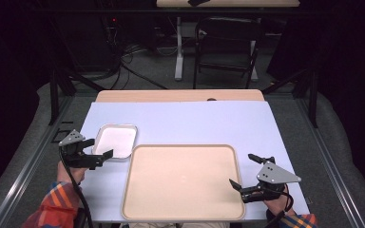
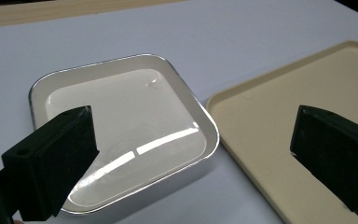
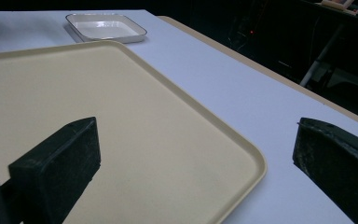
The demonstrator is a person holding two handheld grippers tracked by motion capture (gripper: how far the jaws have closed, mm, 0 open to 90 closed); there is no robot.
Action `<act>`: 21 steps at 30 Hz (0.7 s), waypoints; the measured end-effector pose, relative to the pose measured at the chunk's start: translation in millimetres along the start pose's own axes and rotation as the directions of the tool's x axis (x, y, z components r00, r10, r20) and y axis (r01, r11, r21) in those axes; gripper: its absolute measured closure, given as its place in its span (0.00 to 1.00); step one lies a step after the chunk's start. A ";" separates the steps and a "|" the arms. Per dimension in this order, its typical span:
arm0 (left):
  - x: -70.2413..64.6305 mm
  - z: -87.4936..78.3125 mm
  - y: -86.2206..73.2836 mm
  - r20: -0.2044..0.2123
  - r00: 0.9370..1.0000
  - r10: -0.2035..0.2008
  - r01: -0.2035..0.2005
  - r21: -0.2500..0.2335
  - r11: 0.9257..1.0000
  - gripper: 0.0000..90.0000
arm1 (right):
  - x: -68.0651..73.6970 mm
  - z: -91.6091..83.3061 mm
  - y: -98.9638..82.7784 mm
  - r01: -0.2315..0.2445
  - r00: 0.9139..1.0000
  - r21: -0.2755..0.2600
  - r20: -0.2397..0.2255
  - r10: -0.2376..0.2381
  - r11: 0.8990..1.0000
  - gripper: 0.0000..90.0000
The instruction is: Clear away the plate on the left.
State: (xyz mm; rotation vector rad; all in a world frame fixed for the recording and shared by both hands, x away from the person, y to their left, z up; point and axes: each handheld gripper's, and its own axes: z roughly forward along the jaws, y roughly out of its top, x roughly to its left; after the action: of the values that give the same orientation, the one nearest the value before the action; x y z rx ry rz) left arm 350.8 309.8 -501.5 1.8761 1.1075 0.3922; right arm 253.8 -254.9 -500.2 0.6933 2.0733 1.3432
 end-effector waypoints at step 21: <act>44.4 29.3 -1.0 -0.100 0.991 -0.084 0.091 0.071 0.993 0.02 | -0.4 1.1 -0.8 -0.004 1.000 0.013 0.004 0.003 1.000 0.00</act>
State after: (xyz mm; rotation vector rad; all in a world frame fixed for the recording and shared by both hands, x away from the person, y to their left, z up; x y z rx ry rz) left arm 393.5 330.7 -525.5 1.8831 1.2810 0.3998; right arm 254.8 -254.8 -501.2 0.7048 2.0810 1.3302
